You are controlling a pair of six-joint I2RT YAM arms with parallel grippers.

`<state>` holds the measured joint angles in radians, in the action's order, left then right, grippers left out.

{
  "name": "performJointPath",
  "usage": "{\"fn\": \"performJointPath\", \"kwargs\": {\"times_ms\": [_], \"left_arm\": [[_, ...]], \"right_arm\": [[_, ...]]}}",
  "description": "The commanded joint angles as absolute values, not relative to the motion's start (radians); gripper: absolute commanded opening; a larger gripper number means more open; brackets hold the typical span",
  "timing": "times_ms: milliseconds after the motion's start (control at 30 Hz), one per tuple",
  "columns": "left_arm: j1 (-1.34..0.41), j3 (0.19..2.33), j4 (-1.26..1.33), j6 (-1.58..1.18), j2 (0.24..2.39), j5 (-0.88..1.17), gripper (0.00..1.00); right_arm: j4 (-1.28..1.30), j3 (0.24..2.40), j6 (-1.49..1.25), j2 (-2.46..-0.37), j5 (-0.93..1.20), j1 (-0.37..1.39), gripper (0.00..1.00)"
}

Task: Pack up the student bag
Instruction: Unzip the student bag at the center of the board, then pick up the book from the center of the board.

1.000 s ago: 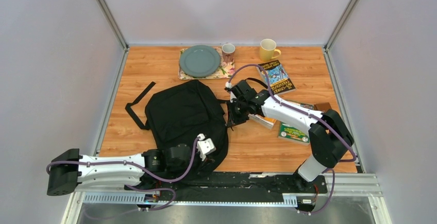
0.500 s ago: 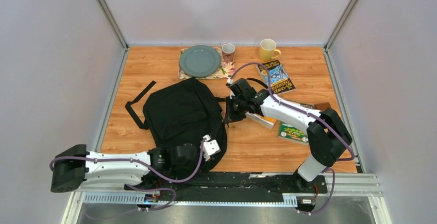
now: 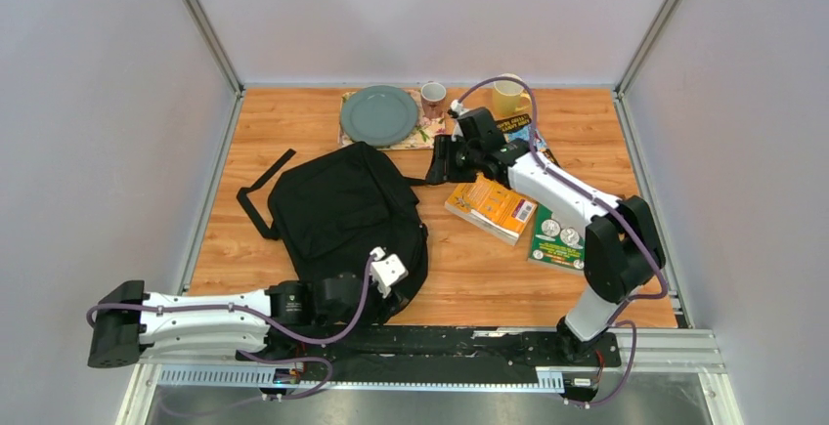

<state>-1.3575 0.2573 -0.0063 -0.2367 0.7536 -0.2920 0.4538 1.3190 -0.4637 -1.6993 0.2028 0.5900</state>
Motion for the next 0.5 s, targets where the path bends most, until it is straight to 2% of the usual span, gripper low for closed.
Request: {"fn": "performJointPath", "kwargs": {"times_ms": [0, 233, 267, 333, 433, 467], "left_arm": [[-1.361, 0.391, -0.095, -0.273, 0.726, -0.388, 0.76], [-1.359, 0.573, -0.183, -0.27, 0.768, -0.453, 0.79], [-1.358, 0.583, -0.151, -0.246, 0.778, -0.448, 0.81], [-1.332, 0.616, -0.12, -0.229, 0.824, -0.433, 0.92], [-1.182, 0.708, -0.11, -0.282, 0.922, -0.289, 0.92], [-1.151, 0.731, -0.126, -0.373, 0.949, -0.285, 0.92]], "right_arm": [[0.486, 1.273, -0.419, -1.539, 0.137, 0.536, 0.56], [0.594, 1.132, -0.446, -1.346, 0.023, 0.318, 0.59], [0.594, 1.088, -0.457, -1.323, 0.021, 0.287, 0.61], [0.571, 1.045, -0.472, -1.258, 0.047, 0.192, 0.63], [0.557, 1.012, -0.466, -1.226, 0.055, 0.092, 0.65], [0.56, 1.012, -0.448, -1.223, 0.081, 0.071, 0.66]]}}
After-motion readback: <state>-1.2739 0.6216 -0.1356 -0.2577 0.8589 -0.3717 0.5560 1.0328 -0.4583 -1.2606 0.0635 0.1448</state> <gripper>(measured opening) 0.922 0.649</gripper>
